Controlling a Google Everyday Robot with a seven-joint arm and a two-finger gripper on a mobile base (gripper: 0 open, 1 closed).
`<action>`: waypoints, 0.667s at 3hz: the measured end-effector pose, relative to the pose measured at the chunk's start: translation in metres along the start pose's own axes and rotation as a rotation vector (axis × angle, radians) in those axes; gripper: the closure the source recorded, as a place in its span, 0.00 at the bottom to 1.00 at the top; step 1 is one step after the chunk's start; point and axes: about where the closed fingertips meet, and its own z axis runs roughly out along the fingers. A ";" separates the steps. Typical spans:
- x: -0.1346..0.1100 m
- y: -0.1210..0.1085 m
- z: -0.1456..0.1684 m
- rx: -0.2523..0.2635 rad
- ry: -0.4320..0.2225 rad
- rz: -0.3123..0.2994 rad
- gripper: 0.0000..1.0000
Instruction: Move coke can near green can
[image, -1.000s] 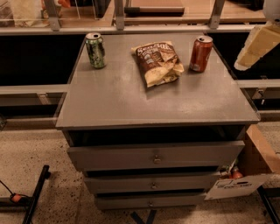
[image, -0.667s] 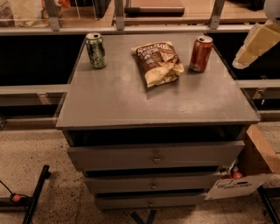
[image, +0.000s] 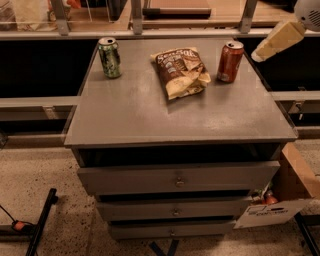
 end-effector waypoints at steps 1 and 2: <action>-0.001 -0.023 0.043 0.006 -0.088 0.141 0.00; 0.000 -0.042 0.088 -0.007 -0.152 0.265 0.00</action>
Offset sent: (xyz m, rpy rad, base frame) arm 0.1478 -0.0218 -0.0458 0.4544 -0.0508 -0.1182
